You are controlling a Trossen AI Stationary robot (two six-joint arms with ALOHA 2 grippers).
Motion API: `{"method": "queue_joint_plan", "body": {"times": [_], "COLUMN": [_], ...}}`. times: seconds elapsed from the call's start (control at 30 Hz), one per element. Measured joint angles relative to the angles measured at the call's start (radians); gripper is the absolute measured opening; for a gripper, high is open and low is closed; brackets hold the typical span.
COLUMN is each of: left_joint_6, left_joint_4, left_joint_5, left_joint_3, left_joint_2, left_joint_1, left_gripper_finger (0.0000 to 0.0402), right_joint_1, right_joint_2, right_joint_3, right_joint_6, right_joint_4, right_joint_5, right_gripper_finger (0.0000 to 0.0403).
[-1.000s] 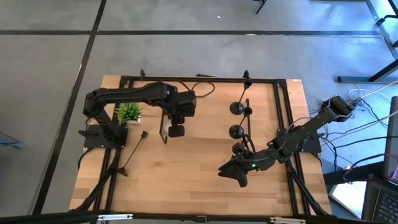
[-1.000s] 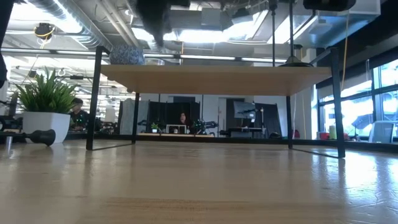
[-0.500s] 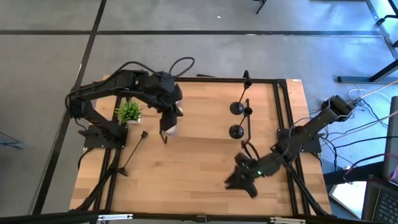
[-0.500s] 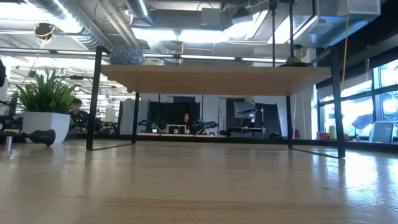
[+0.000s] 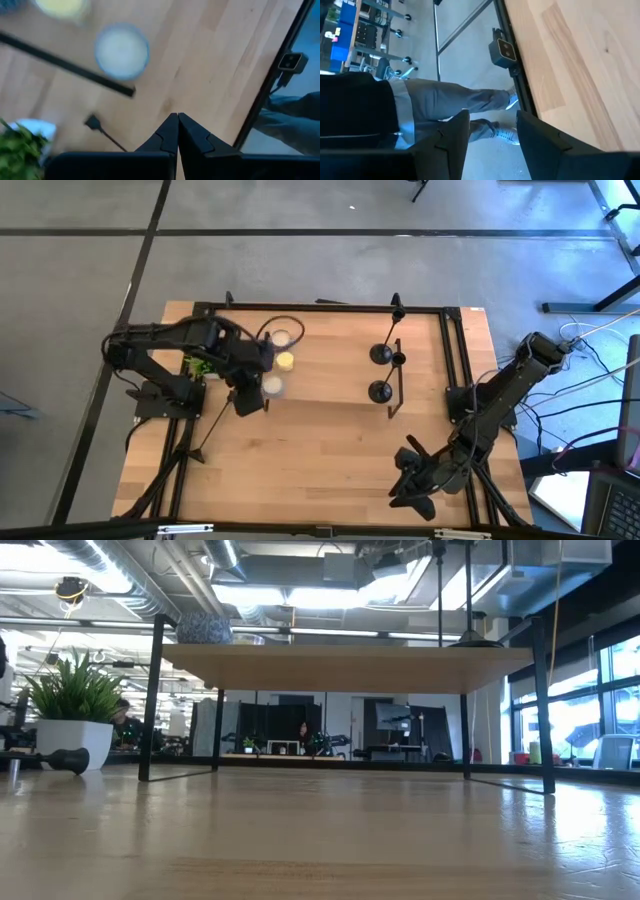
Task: Pick & Place candle stick holders
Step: Put the black candle holder on the shelf
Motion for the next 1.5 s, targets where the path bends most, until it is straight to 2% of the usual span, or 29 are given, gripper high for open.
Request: {"method": "queue_joint_plan", "body": {"times": [0.43,0.6,0.8,0.97,1.13,1.23,1.33,1.5], "left_joint_6": [-0.271,-0.376,-0.594,-0.763,-0.879,-0.917,-0.931,-0.966], "left_joint_4": [-0.003,-0.002,-0.002,0.022,0.15,0.217,0.216,0.269], "left_joint_5": [0.062,0.051,-0.003,-0.004,-0.003,-0.013,-0.012,0.048], "left_joint_3": [-0.25,-0.326,-0.419,-0.514,-0.663,-0.756,-0.825,-0.917], "left_joint_2": [-0.007,-0.029,-0.089,-0.155,-0.226,-0.25,-0.251,-0.252], "left_joint_1": [-0.162,-0.24,-0.336,-0.402,-0.469,-0.504,-0.533,-0.554], "left_gripper_finger": [0.0008,0.0008,0.0019,0.0044,0.008,0.0102,0.0119,0.0139], "right_joint_1": [-0.001,-0.002,-0.001,-0.006,-0.016,-0.025,-0.028,-0.028], "right_joint_2": [0.0,0.0,0.0,0.0,0.0,0.0,0.0,0.0], "right_joint_3": [0.0,0.0,0.0,0.0,0.0,0.0,0.0,0.0], "right_joint_6": [-0.005,-0.008,-0.008,-0.012,-0.027,-0.027,-0.027,-0.02], "right_joint_4": [-0.009,-0.009,-0.008,-0.009,-0.008,-0.008,-0.007,-0.004], "right_joint_5": [0.001,0.003,0.027,0.035,0.036,0.031,0.029,0.028], "right_gripper_finger": [0.0167,0.0167,0.0167,0.0167,0.0167,0.0167,0.0167,0.0167]}}
